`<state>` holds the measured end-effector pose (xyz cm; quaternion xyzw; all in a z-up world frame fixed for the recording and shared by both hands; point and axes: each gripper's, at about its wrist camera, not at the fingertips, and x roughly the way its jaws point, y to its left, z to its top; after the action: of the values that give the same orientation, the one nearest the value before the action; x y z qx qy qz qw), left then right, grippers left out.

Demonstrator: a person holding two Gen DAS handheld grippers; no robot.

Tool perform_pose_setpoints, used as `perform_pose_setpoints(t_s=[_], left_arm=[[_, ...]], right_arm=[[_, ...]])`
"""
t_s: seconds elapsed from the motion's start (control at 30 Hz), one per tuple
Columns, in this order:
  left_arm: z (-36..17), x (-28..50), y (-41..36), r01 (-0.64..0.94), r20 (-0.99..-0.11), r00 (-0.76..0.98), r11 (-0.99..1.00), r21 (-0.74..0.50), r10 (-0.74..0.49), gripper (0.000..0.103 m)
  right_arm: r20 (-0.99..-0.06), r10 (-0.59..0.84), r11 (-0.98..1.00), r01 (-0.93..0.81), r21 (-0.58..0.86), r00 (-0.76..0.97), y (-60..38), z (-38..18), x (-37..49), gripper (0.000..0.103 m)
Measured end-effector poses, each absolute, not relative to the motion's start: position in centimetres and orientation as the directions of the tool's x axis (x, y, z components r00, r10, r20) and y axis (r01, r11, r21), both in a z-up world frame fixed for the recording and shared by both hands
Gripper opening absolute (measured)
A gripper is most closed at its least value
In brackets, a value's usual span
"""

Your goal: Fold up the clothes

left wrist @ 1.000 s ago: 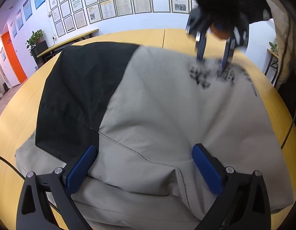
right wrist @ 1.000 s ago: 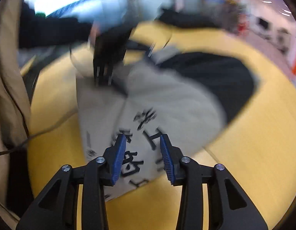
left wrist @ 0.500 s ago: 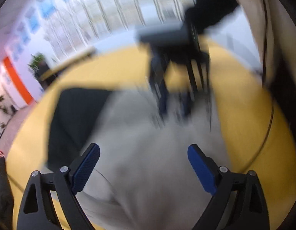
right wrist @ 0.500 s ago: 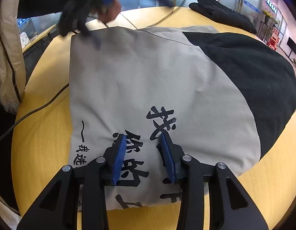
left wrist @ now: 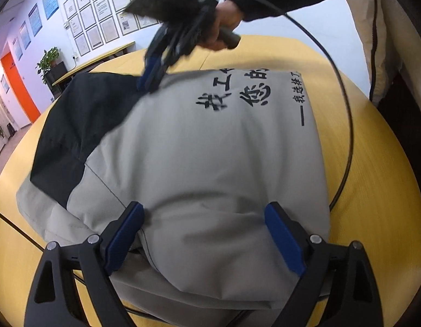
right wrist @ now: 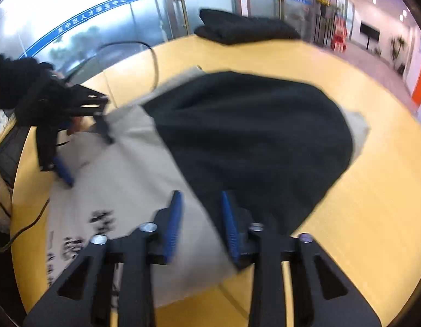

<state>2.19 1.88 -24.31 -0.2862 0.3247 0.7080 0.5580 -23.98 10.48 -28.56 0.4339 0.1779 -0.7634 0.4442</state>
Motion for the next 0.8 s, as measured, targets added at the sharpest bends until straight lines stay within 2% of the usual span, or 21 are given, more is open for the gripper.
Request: perform_pose_setpoints(t_s=[0.1,0.23,0.3,0.4,0.47,0.53,0.6,0.77,0.8], left_arm=[[-24.5,2.7,1.2,-0.975,-0.768,-0.216,-0.177,0.135,0.603,0.093],[-24.5,3.3,0.8,-0.974,-0.775,-0.216,-0.182,0.132,0.594,0.094],[-24.6,3.4,0.6,-0.975,-0.778,-0.214,-0.180,0.132,0.590,0.094],[-24.7,3.6,0.7,-0.975,-0.778,-0.215,-0.181,0.132,0.590,0.095],[-24.8,3.7,0.7,-0.974,-0.778,-0.216,-0.183,0.133,0.590,0.096],[-24.8,4.0,0.6,-0.973,-0.778,-0.219,-0.188,0.132,0.589,0.096],[-24.8,4.2,0.4,-0.971,-0.778,-0.226,-0.199,0.131,0.587,0.096],[-24.8,5.1,-0.4,-0.967,-0.778,-0.236,-0.217,0.130,0.582,0.097],[-24.8,5.8,-0.5,-0.967,-0.777,-0.238,-0.221,0.131,0.583,0.097]], right_arm=[[-0.815,-0.529,-0.525,0.846,0.096,-0.236,9.2,-30.1,-23.7,0.028],[-0.823,-0.509,-0.536,0.841,0.076,-0.251,8.6,-28.8,-23.7,0.025],[-0.754,-0.595,-0.558,0.818,0.140,-0.277,9.7,-26.4,-24.7,0.025],[-0.626,-0.668,-0.614,0.773,0.158,-0.402,11.3,-22.8,-27.4,0.027],[-0.685,-0.606,-0.642,0.757,0.120,-0.405,10.4,-24.4,-30.1,0.023],[-0.750,-0.543,-0.661,0.744,0.102,-0.379,9.3,-26.7,-32.9,0.008],[-0.777,-0.520,-0.659,0.746,0.099,-0.356,8.0,-28.2,-34.4,0.008],[-0.752,-0.551,-0.656,0.744,0.122,-0.363,6.7,-27.8,-34.3,0.007],[-0.737,-0.568,-0.652,0.746,0.132,-0.366,6.8,-27.4,-33.8,0.012]])
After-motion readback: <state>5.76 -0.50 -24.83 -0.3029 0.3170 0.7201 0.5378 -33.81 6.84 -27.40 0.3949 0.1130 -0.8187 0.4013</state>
